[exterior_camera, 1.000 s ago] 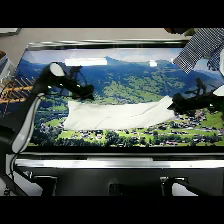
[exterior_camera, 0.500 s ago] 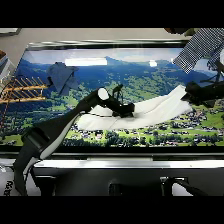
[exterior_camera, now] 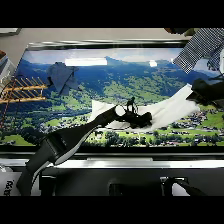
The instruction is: Fold the clothes and pants, and hang the long-sleeved shirts on hangers.
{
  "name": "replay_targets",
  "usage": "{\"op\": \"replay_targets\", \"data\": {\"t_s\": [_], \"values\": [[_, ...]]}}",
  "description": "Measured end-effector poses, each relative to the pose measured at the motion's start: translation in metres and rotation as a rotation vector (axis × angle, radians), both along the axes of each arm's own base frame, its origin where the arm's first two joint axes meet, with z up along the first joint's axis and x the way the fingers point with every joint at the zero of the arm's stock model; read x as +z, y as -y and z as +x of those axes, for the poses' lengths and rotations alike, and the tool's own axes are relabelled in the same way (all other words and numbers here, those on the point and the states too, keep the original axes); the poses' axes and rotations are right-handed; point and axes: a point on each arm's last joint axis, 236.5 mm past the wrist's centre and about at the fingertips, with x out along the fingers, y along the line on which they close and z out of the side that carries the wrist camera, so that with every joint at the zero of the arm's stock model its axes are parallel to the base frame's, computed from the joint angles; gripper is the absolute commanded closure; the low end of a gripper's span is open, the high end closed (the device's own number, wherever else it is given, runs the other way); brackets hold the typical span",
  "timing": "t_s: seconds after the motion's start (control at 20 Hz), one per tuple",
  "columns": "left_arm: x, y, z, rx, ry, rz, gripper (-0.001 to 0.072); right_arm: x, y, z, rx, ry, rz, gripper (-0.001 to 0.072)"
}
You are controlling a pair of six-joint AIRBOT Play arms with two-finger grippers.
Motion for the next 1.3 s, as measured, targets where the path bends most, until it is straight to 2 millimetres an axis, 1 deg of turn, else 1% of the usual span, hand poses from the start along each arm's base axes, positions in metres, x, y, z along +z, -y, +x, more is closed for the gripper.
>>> {"op": "replay_targets", "data": {"t_s": [0.1, 0.2, 0.3, 0.4, 0.5, 0.55, 0.65, 0.75, 0.8, 0.9, 1.0, 1.1, 1.15, 1.2, 1.3], "values": [[0.005, 0.004, -0.001, 0.012, -0.010, -0.015, 0.0690, 0.002, 0.000, 0.000, 0.003, 0.010, -0.005, 0.0679], [0.019, -0.001, 0.006, 0.017, 0.001, -0.031, 0.0690, 0.005, 0.001, 0.004, 0.007, 0.033, -0.013, 0.0679], [0.043, -0.017, 0.022, 0.008, 0.041, -0.035, 0.0690, 0.008, -0.002, 0.007, 0.017, 0.058, -0.005, 0.0679], [0.071, -0.044, 0.043, 0.000, 0.104, -0.022, 0.0690, 0.012, -0.015, 0.011, 0.046, 0.082, 0.022, 0.0679], [0.107, -0.084, 0.068, 0.004, 0.185, 0.008, 0.0689, 0.016, -0.038, 0.016, 0.100, 0.105, 0.040, 0.0679], [0.127, -0.108, 0.082, 0.015, 0.232, 0.026, 0.0689, 0.018, -0.052, 0.018, 0.120, 0.115, 0.047, 0.0679], [0.169, -0.161, 0.103, 0.042, 0.322, 0.072, 0.0689, 0.019, -0.081, 0.024, 0.149, 0.135, 0.049, 0.0680], [0.211, -0.220, 0.115, 0.076, 0.412, 0.138, 0.0689, 0.019, -0.112, 0.030, 0.166, 0.151, 0.052, 0.0680], [0.229, -0.250, 0.116, 0.092, 0.449, 0.183, 0.0689, 0.017, -0.128, 0.033, 0.174, 0.157, 0.057, 0.0680], [0.262, -0.306, 0.112, 0.131, 0.513, 0.271, 0.0689, 0.011, -0.163, 0.038, 0.195, 0.159, 0.072, 0.0680], [0.287, -0.356, 0.104, 0.178, 0.562, 0.363, 0.0688, 0.000, -0.200, 0.042, 0.213, 0.153, 0.092, 0.0680], [0.308, -0.398, 0.092, 0.231, 0.599, 0.440, 0.0688, -0.015, -0.236, 0.044, 0.226, 0.140, 0.115, 0.0680], [0.316, -0.415, 0.087, 0.253, 0.608, 0.473, 0.0688, -0.023, -0.254, 0.046, 0.230, 0.133, 0.128, 0.0680], [0.323, -0.431, 0.081, 0.277, 0.618, 0.501, 0.0688, -0.032, -0.269, 0.047, 0.231, 0.123, 0.137, 0.0680], [0.335, -0.452, 0.072, 0.315, 0.633, 0.539, 0.0688, -0.051, -0.297, 0.048, 0.229, 0.102, 0.157, 0.0680]]}}
